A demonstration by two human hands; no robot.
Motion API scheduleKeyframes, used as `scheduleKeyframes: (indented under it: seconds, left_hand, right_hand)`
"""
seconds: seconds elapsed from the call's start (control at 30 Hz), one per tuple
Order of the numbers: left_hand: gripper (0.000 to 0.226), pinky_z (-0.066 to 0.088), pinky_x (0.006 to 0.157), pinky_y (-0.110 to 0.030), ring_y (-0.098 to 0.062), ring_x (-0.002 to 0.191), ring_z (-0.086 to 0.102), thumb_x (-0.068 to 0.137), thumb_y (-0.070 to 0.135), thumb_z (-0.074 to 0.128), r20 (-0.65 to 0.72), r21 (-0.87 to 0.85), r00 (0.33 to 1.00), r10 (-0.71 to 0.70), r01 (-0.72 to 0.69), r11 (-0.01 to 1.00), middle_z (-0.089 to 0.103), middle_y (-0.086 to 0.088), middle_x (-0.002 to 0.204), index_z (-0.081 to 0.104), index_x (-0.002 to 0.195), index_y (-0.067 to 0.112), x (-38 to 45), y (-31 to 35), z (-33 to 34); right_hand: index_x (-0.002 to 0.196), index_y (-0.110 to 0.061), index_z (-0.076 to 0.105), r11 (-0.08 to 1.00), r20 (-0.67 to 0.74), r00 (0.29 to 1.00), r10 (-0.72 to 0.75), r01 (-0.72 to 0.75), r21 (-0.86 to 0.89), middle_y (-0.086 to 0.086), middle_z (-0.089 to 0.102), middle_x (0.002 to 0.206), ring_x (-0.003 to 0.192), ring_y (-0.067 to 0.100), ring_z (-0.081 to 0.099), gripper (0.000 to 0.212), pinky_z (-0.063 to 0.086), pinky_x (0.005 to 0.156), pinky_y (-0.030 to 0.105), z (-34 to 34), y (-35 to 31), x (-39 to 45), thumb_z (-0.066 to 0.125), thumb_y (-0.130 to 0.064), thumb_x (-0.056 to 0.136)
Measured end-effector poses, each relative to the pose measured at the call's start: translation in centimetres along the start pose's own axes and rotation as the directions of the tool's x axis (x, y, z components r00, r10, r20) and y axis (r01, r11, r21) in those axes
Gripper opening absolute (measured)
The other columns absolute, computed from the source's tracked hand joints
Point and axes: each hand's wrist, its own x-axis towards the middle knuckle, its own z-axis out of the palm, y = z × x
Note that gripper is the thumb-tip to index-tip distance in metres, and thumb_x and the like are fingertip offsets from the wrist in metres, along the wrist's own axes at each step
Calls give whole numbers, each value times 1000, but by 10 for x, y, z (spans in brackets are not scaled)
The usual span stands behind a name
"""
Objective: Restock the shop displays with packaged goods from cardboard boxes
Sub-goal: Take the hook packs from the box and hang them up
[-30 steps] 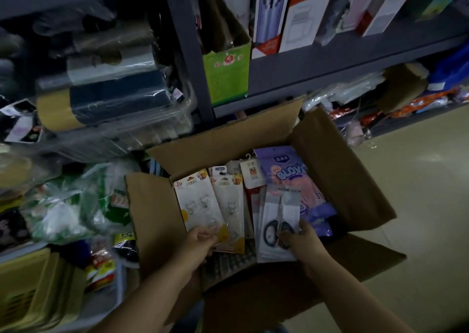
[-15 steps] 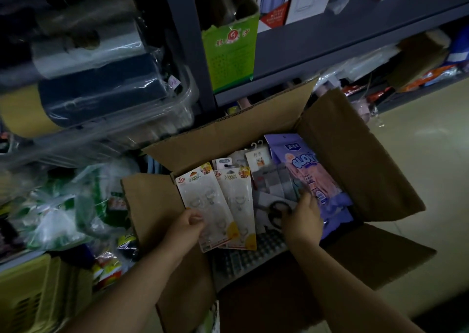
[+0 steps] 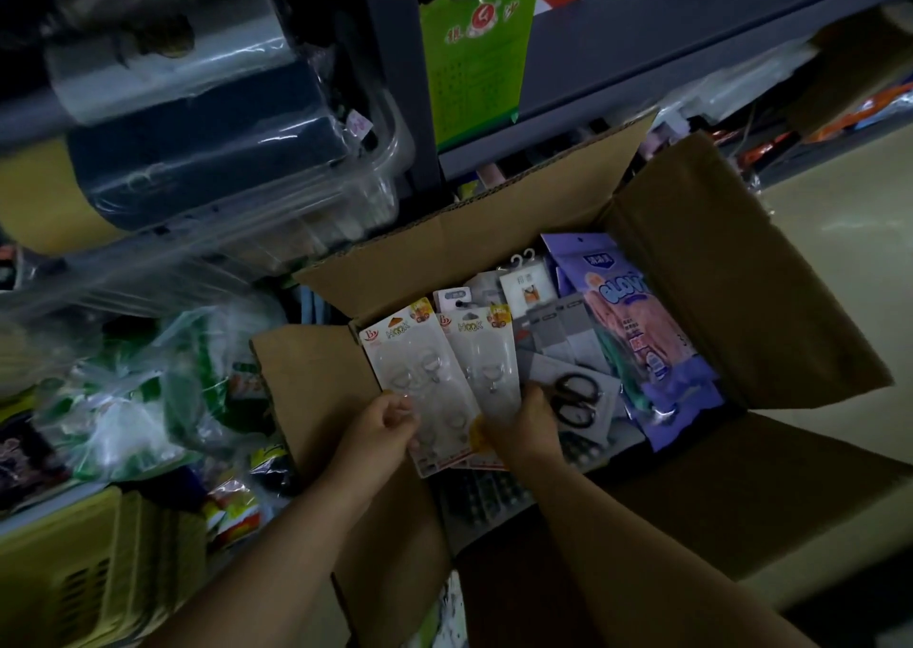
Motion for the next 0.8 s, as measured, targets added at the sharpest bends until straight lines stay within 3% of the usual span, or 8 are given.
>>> scheduleKeyframes:
  seconds: [0.13, 0.2, 0.3, 0.43, 0.57, 0.67, 0.73, 0.8]
  left_hand:
    - [13, 44, 66, -25, -15, 84, 60, 95, 15, 52, 2, -13, 1000, 12, -12, 1000, 62, -3, 99, 56, 103, 25, 2, 1, -3]
    - [14, 43, 65, -25, -15, 82, 60, 95, 14, 53, 0, -26, 1000, 17, -17, 1000, 61, -2, 99, 56, 97, 28, 4, 1, -5]
    - [15, 44, 65, -25, -14, 81, 59, 95, 14, 52, 2, -29, 1000, 27, -27, 999, 61, -2, 100, 55, 96, 29, 4, 3, -6]
    - [12, 46, 68, -26, -13, 77, 59, 96, 12, 51, -3, -37, 999, 36, -36, 999, 62, -4, 99, 57, 101, 22, 2, 8, -7]
    - [12, 45, 67, -27, -16, 83, 60, 95, 13, 53, -34, -62, 998, 50, -52, 997, 64, -7, 103, 58, 99, 23, -4, 12, -8]
    - [22, 45, 67, -25, -12, 85, 57, 92, 20, 60, -100, -124, 993, 56, -69, 990, 59, -2, 106, 54, 113, 16, -9, 21, 1]
    - [30, 50, 76, -32, -17, 93, 60, 89, 29, 65, -57, -216, 997, 53, -64, 974, 59, -1, 112, 52, 114, 18, -14, 29, 9]
    - [31, 52, 90, -40, -22, 101, 63, 87, 31, 65, 74, -299, 995, 70, -45, 953, 66, -3, 115, 58, 114, 19, -22, 39, 20]
  right_hand:
    - [123, -15, 40, 1000, 28, 999, 25, -26, 6, 6, 52, 120, 110, 23, 54, 58, 51, 69, 22, 21, -2, -3, 76, -21, 77]
    - [128, -17, 40, 998, 40, 999, 26, -28, 50, 3, 52, 117, 104, 20, 55, 56, 41, 53, 10, 26, -3, -5, 72, -18, 82]
    - [129, -17, 41, 993, 13, 999, 52, -53, 107, 6, 55, 121, 109, 25, 58, 55, 44, 63, 20, 27, -5, -3, 71, -17, 83]
    - [118, -19, 50, 1000, 9, 1000, -10, 10, 20, 4, 62, 114, 101, 22, 62, 50, 48, 71, 28, 13, -8, -7, 75, -28, 76]
    - [112, -22, 51, 991, 32, 999, -8, 4, 137, -4, 61, 103, 88, 16, 61, 54, 52, 66, 28, -26, -11, -23, 83, -28, 69]
    - [113, -22, 55, 967, 58, 998, -28, 13, 256, -5, 65, 109, 100, 19, 63, 54, 55, 82, 37, -61, -10, -43, 84, -25, 68]
    - [107, -27, 57, 905, 62, 997, -48, 17, 426, -6, 67, 107, 100, 18, 65, 49, 55, 85, 40, -80, -8, -60, 83, -15, 69]
    - [105, -27, 58, 848, 65, 993, -102, 52, 528, -6, 70, 102, 94, 15, 68, 45, 57, 79, 35, -93, -7, -76, 81, -9, 71]
